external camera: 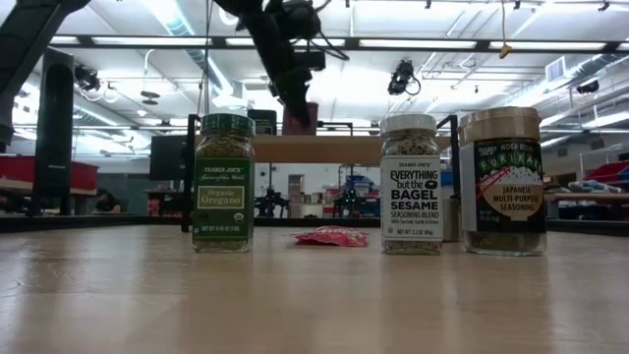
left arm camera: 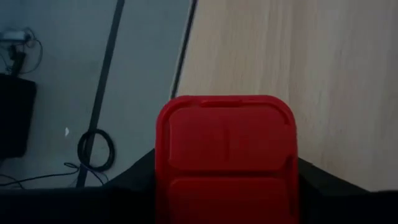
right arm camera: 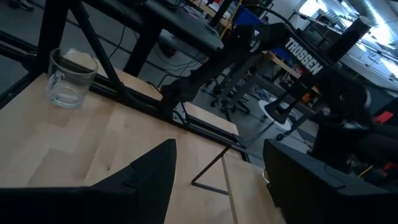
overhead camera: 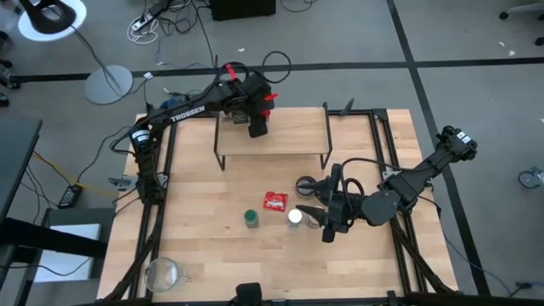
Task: Shelf spices
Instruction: Remove the red seasoning can from the shelf
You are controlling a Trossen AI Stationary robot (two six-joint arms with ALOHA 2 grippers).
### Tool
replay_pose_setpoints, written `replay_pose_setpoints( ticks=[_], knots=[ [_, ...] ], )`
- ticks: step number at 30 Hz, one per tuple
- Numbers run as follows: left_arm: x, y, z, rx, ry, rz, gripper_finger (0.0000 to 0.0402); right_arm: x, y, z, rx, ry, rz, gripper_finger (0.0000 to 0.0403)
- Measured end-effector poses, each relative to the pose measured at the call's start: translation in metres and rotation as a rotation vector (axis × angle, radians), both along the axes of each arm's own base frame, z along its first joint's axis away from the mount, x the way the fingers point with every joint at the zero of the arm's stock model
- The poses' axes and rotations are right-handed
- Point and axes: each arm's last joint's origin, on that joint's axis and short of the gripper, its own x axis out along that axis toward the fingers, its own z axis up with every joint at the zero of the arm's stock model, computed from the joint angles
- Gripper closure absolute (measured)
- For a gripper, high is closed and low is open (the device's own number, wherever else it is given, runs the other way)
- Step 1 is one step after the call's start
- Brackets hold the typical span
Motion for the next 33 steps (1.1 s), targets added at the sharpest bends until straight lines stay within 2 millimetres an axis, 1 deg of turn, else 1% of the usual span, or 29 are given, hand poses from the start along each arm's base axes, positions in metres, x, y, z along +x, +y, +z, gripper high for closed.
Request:
replay_pose_setpoints(
  ticks=[3, 7, 10, 12, 13, 15, 17, 21, 23, 26, 29, 33],
  knots=[
    [0.002, -0.009, 0.02, 0.013, -0.026, -0.022, 0.0202, 0.0, 0.0, 0.0, 0.0, 0.001, 0.0, 0.0163],
    [0.004, -0.033, 0.061, 0.023, -0.108, -0.073, 0.0202, 0.0, 0.0, 0.0, 0.001, 0.001, 0.0, 0.0163],
    [-0.001, -0.061, 0.095, 0.016, -0.164, -0.125, 0.0202, 0.0, 0.0, 0.0, 0.0, 0.001, 0.0, 0.0163],
    [-0.008, -0.081, 0.116, 0.016, -0.193, -0.149, 0.0202, 0.0, 0.0, 0.0, -0.001, 0.002, 0.0, 0.0163],
    [-0.013, -0.091, 0.124, 0.017, -0.188, -0.152, 0.0202, 0.0, 0.0, 0.0, -0.006, 0.004, 0.002, 0.0163],
    [-0.026, -0.109, 0.131, 0.037, -0.167, -0.138, 0.0202, -0.002, 0.002, -0.001, -0.02, 0.011, 0.012, 0.0163],
    [-0.042, -0.123, 0.132, 0.033, -0.115, -0.107, 0.0202, -0.003, 0.004, -0.001, -0.032, 0.015, 0.02, 0.0163],
    [-0.076, -0.147, 0.129, -0.067, -0.014, -0.014, 0.0202, -0.005, 0.006, -0.001, -0.053, 0.013, 0.009, 0.0163],
    [-0.084, -0.16, 0.125, -0.087, -0.02, 0.021, 0.0202, -0.005, 0.006, -0.001, -0.061, 0.015, 0.007, 0.0163],
    [-0.091, -0.181, 0.116, -0.129, -0.056, 0.014, 0.0202, -0.005, 0.006, 0.0, -0.061, 0.014, 0.006, 0.0163],
    [-0.093, -0.199, 0.094, -0.17, -0.035, 0.009, 0.0202, -0.005, 0.006, 0.0, -0.061, 0.014, 0.006, 0.0163],
    [-0.088, -0.215, 0.046, -0.211, 0.075, 0.041, 0.0202, -0.005, 0.007, 0.0, -0.06, 0.012, 0.007, 0.0163]
  ],
)
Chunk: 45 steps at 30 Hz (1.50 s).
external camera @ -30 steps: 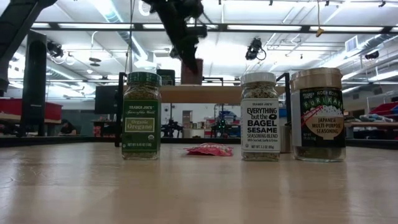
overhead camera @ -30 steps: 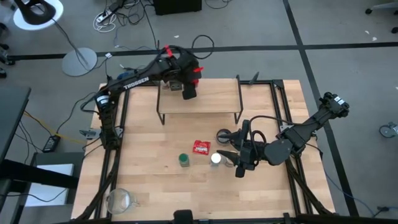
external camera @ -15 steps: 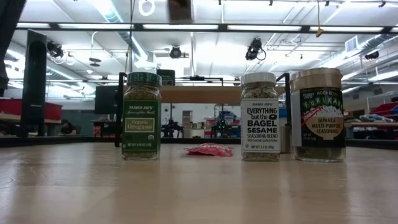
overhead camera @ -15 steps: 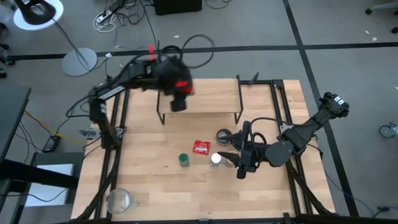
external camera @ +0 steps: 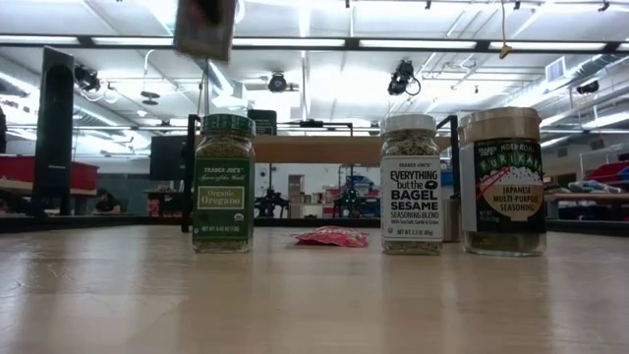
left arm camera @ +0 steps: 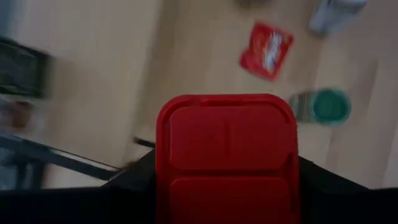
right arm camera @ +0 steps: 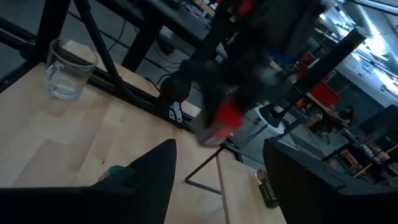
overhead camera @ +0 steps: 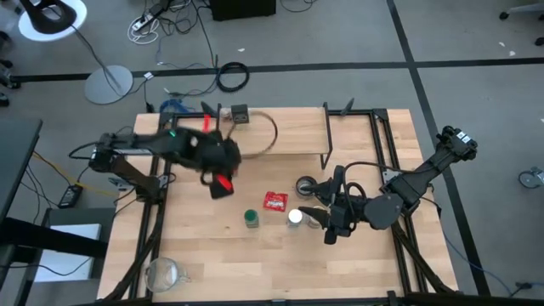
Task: Shelf spices
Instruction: Remove the red seasoning can from the shelf
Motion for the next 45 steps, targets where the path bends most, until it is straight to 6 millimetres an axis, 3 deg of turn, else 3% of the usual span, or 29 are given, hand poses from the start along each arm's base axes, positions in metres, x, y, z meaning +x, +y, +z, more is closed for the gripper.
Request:
replay_pose_setpoints(
  ticks=[9, 17, 33, 40, 45],
  knots=[
    [0.014, -0.014, -0.11, -0.119, 0.054, -0.032, 0.0202, -0.002, 0.004, 0.001, 0.009, -0.013, 0.014, 0.0163],
    [0.014, -0.01, -0.168, -0.2, -0.028, 0.006, 0.0202, -0.003, 0.005, 0.002, 0.009, -0.015, 0.018, 0.0163],
    [0.01, -0.009, -0.208, -0.22, -0.214, 0.071, 0.0199, -0.002, 0.004, 0.001, 0.003, -0.012, 0.016, 0.0163],
    [0.009, -0.009, -0.209, -0.237, -0.208, 0.095, 0.0132, -0.002, 0.004, 0.001, 0.003, -0.012, 0.016, 0.0163],
    [0.006, -0.011, -0.209, -0.248, -0.162, 0.118, 0.0121, -0.002, 0.004, 0.001, 0.003, -0.012, 0.016, 0.0163]
  ],
)
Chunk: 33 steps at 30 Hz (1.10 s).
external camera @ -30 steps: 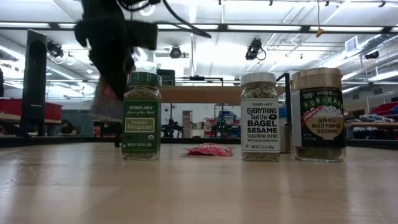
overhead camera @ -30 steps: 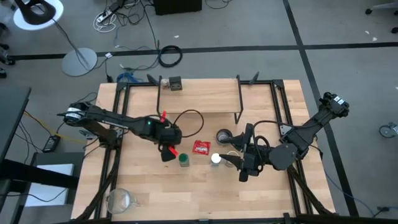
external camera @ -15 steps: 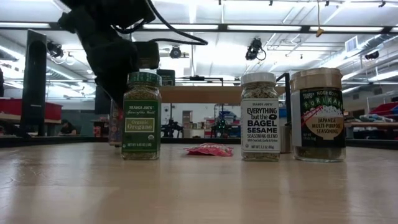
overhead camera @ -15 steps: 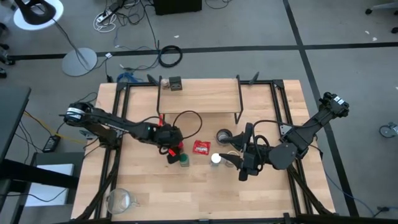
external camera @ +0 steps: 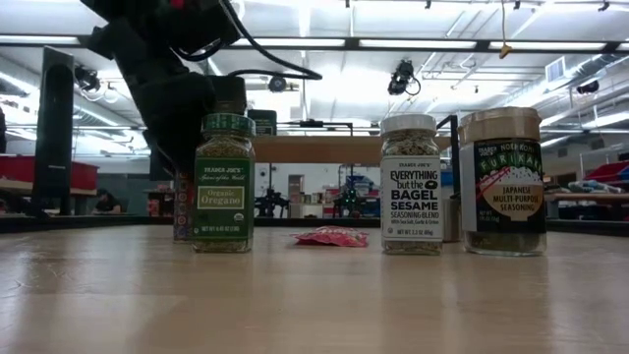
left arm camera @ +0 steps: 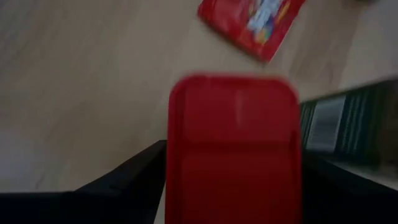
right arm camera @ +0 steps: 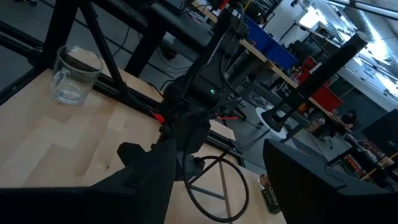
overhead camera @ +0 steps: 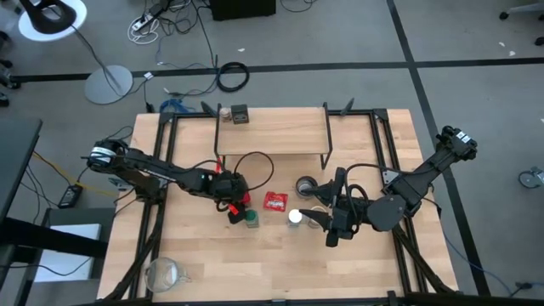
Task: Shelf spices
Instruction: Remove the red seasoning can from the shelf, then remove the black seasoning can from the shelf
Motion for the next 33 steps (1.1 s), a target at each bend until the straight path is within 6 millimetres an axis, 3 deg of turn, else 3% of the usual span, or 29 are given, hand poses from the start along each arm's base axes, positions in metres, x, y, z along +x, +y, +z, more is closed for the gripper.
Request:
replay_pose_setpoints(
  ticks=[5, 10, 14, 19, 23, 26, 33],
  knots=[
    [0.0, -0.005, 0.019, 0.035, 0.093, -0.003, 0.0125, 0.0, 0.0, 0.0, 0.0, 0.0, 0.0, 0.0163],
    [0.008, -0.013, 0.054, 0.122, 0.103, -0.024, 0.0145, 0.0, 0.0, 0.0, 0.0, 0.0, 0.0, 0.0163],
    [0.014, -0.02, 0.092, 0.182, 0.073, -0.051, 0.0163, 0.0, 0.0, 0.0, 0.0, 0.0, 0.0, 0.0163],
    [0.012, -0.016, 0.158, 0.399, 0.026, 0.003, 0.0177, 0.0, 0.0, 0.0, 0.0, 0.0, 0.0, 0.0163],
    [0.004, 0.002, 0.205, 0.552, 0.009, 0.067, 0.0179, 0.0, 0.0, 0.0, 0.0, 0.0, 0.0, 0.0163],
    [0.0, 0.023, 0.227, 0.586, 0.017, 0.104, 0.0179, 0.0, 0.0, 0.0, 0.003, -0.004, 0.0, 0.0163],
    [-0.006, 0.079, 0.242, 0.691, 0.128, 0.115, 0.0172, 0.0, 0.0, 0.002, 0.013, -0.017, 0.0, 0.0163]
  ],
)
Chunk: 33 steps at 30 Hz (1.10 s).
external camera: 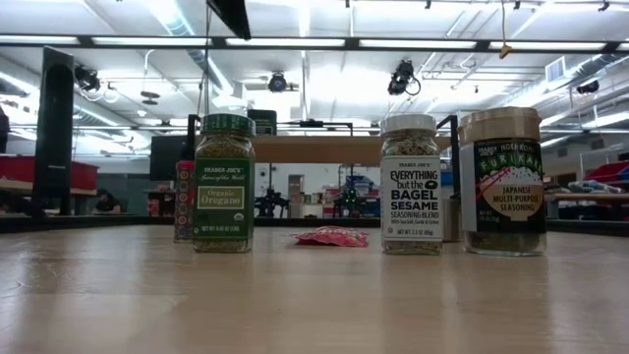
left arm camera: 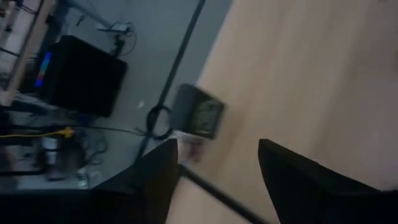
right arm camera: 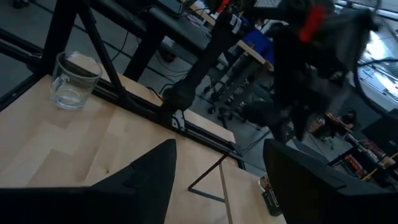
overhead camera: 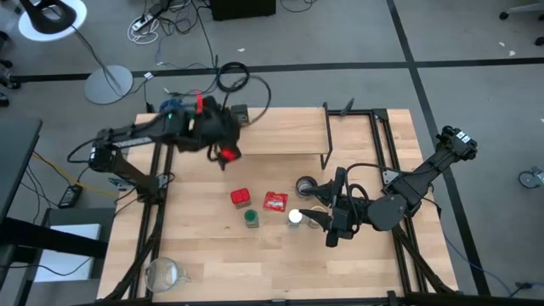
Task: Shelf spices
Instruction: Remove the black seasoning can from the shelf
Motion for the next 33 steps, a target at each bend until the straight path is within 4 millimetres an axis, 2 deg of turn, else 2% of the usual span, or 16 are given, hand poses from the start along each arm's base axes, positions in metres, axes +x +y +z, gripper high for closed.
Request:
replay_pose_setpoints(
  ticks=[6, 11, 15, 21, 26, 33],
  knots=[
    [0.005, 0.043, -0.008, -0.064, 0.075, -0.05, 0.012, 0.0, 0.0, 0.0, 0.0, 0.0, 0.0, 0.0163],
    [0.019, 0.065, -0.015, -0.018, 0.12, -0.145, 0.0067, 0.0, 0.0, 0.0, -0.001, 0.001, 0.0, 0.0163],
    [0.03, 0.081, -0.026, -0.016, 0.16, -0.155, 0.0045, 0.0, 0.0, 0.0, -0.001, 0.001, 0.002, 0.0163],
    [0.036, 0.111, -0.054, -0.092, 0.267, -0.088, 0.0044, 0.0, 0.0, 0.0, 0.0, 0.003, 0.009, 0.0163],
    [0.037, 0.125, -0.057, -0.113, 0.215, -0.077, 0.0049, 0.0, 0.001, 0.0, -0.001, 0.004, 0.011, 0.0163],
    [0.027, 0.142, -0.059, -0.215, 0.158, -0.055, 0.005, 0.0, 0.0, -0.001, -0.007, 0.007, 0.011, 0.0163]
  ],
)
